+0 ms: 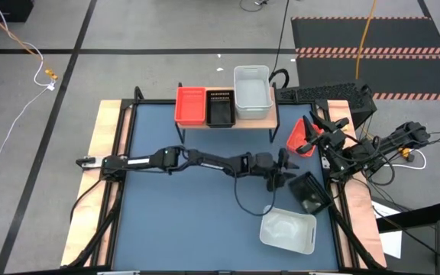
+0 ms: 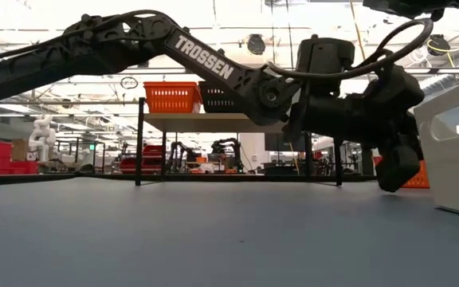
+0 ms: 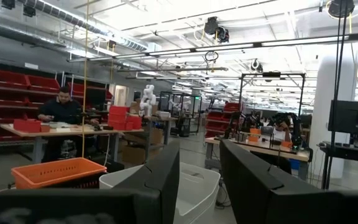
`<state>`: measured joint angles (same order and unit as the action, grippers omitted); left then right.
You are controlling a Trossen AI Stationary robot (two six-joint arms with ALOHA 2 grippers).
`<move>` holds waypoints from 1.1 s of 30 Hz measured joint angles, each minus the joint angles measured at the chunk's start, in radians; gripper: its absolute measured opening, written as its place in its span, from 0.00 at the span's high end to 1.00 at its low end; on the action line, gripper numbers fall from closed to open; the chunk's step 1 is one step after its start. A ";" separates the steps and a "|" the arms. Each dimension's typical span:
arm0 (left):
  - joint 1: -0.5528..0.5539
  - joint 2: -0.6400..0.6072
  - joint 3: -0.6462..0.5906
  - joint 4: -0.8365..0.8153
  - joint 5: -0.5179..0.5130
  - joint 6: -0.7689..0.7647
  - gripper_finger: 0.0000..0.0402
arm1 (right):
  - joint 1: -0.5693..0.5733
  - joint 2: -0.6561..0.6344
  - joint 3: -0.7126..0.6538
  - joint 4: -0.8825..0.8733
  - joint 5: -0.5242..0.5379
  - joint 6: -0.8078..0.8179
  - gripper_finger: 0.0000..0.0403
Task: Stack baskets on shelf by color
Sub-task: Stack the orange bin on top of the other orange bins on the shelf
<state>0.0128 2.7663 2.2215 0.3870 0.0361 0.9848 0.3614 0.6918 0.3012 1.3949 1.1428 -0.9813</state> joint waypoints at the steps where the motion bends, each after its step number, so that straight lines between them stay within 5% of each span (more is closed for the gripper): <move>1: 0.000 0.000 0.000 0.007 -0.002 0.001 0.54 | 0.000 0.000 0.000 0.000 -0.003 0.000 0.73; 9: 0.049 0.000 0.015 0.000 0.081 0.015 0.54 | 0.000 0.003 0.000 0.000 -0.069 0.031 0.73; 14: 0.109 0.000 0.017 -0.094 0.248 -0.002 0.54 | 0.000 0.003 0.000 0.000 -0.075 0.033 0.73; 33: 0.145 0.000 0.097 -0.083 0.252 0.134 0.54 | -0.002 0.002 0.000 0.000 -0.078 0.025 0.73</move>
<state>0.1580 2.7663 2.3188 0.3039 0.2882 1.1186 0.3592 0.6941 0.3012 1.3953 1.0644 -0.9561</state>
